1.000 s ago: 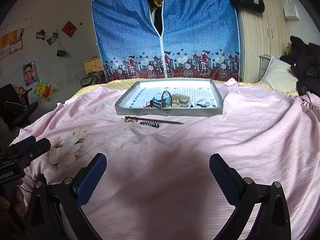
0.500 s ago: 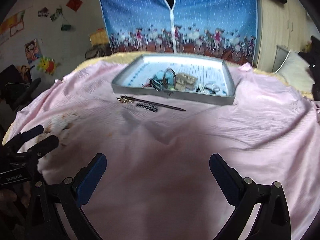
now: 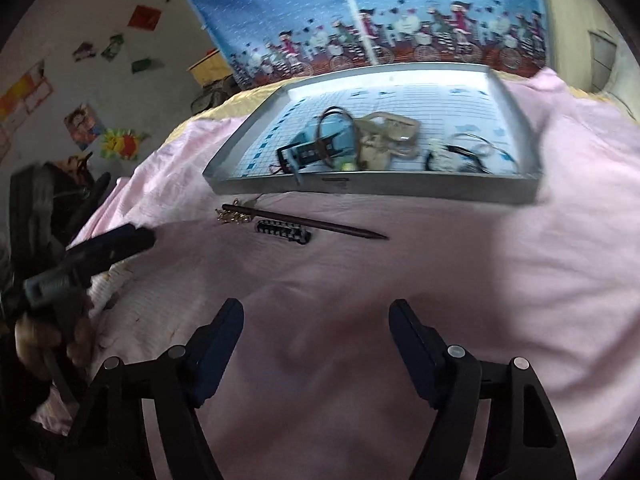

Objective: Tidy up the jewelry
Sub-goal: 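Grasp the black comb clip with the right tool while the left tool grasps the gold ornamental hairpin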

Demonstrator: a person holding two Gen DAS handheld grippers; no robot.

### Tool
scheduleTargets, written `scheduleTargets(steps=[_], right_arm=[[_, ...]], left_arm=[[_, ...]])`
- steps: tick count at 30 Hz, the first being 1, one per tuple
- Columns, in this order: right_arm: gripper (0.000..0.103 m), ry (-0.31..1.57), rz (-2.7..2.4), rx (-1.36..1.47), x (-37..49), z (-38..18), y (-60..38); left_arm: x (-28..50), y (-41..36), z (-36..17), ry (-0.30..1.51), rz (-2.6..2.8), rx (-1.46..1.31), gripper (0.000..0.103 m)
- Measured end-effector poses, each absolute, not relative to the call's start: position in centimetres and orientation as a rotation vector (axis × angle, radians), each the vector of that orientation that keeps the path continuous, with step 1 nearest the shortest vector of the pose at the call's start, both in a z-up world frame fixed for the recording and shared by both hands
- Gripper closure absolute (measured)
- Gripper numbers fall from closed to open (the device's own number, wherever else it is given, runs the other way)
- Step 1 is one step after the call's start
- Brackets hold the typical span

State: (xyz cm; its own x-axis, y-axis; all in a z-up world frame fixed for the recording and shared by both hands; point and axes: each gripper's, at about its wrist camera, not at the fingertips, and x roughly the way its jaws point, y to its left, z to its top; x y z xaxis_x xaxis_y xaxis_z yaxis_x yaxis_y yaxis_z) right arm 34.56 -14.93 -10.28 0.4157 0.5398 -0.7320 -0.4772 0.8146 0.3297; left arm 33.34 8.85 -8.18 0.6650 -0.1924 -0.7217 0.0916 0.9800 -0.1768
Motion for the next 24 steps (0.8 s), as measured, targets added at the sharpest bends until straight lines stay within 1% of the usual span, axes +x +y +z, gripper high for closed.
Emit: scheduleTargets(steps=[2, 3, 4, 6, 8, 16, 22, 23, 24], right_arm=[[0.036, 0.937, 0.659, 0.025, 35.2, -10.5, -13.5], [0.039, 0.934, 0.663, 0.008, 35.5, -10.6, -13.0], [0.042, 0.930, 0.669, -0.006, 36.0, -10.8, -12.4], [0.054, 0.934, 0.680, -0.006, 37.1, -11.4, -11.7], [0.058, 0.948, 0.692, -0.008, 38.0, -12.0, -11.1], [0.058, 0.935, 0.737, -0.035, 40.0, -13.1, -9.7], [0.058, 0.932, 0.767, -0.032, 41.0, -13.3, -9.2], [0.061, 0.932, 0.772, -0.033, 41.0, -13.3, -9.2], [0.068, 0.931, 0.780, -0.034, 40.9, -13.3, -9.2]], left_arm=[[34.5, 8.7, -8.5, 0.840, -0.218, -0.090, 0.005], [35.1, 8.5, -8.7, 0.849, -0.242, -0.061, 0.011], [35.6, 8.4, -8.9, 0.863, -0.261, -0.043, 0.015], [36.6, 8.3, -9.4, 0.894, -0.298, -0.033, 0.035], [37.6, 8.4, -10.0, 0.922, -0.344, -0.039, 0.043], [40.2, 7.6, -10.4, 0.966, -0.476, -0.024, 0.044], [41.9, 6.6, -10.4, 0.968, -0.531, 0.048, 0.044], [42.1, 6.4, -10.6, 0.973, -0.541, 0.051, 0.044], [42.2, 6.2, -10.8, 0.980, -0.556, 0.052, 0.044]])
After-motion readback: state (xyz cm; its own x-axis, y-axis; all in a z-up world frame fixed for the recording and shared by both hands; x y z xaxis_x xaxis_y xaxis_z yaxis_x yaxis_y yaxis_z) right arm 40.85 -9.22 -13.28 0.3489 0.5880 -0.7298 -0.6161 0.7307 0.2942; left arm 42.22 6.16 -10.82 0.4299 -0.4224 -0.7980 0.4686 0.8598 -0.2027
